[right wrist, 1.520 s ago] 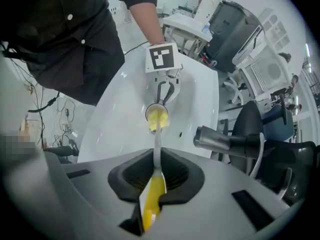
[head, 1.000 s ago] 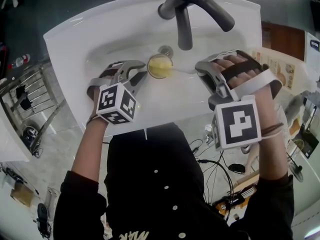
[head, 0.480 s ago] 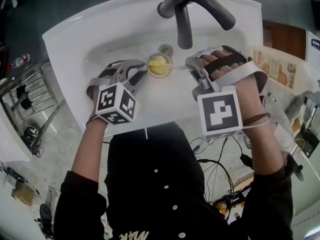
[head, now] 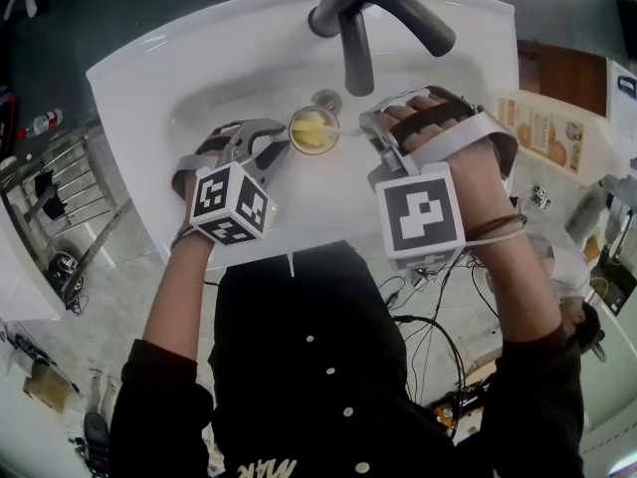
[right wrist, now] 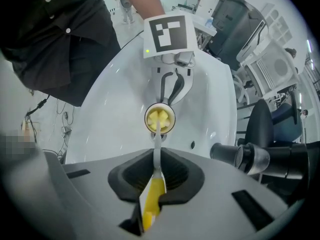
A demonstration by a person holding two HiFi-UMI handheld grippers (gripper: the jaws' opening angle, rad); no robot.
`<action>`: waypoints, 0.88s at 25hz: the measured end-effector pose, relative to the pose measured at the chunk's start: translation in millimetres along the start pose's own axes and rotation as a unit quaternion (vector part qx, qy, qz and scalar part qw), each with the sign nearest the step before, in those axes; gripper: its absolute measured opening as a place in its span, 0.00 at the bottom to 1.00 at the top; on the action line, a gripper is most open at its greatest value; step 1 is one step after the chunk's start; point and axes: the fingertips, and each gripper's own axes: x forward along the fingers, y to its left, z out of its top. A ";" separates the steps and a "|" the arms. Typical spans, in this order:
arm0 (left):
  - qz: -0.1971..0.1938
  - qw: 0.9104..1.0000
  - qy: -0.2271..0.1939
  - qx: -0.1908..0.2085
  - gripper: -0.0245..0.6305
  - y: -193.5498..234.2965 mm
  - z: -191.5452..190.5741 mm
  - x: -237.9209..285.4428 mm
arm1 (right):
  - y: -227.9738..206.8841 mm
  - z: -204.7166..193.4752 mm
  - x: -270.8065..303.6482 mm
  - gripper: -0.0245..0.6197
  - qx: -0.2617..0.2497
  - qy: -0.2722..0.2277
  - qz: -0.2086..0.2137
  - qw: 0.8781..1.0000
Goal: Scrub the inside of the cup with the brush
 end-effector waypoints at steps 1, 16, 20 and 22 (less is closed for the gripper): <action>0.000 1.000 0.003 0.000 0.18 0.1 -0.1 0.2 | 0.6 -1.4 -1.4 0.11 -0.003 0.001 0.001 1.000; 0.003 0.999 0.035 0.018 0.18 -0.1 -0.9 1.0 | 4.7 -14.2 -71.4 0.11 0.066 -0.010 -0.043 0.997; 0.015 0.999 0.036 0.014 0.25 6.6 1.0 -5.3 | 14.5 -18.5 -90.0 0.11 0.106 -0.019 -0.057 0.993; 0.015 0.999 0.038 0.019 0.28 9.9 4.5 -10.2 | 18.0 -21.6 -99.3 0.11 0.130 -0.024 -0.068 0.989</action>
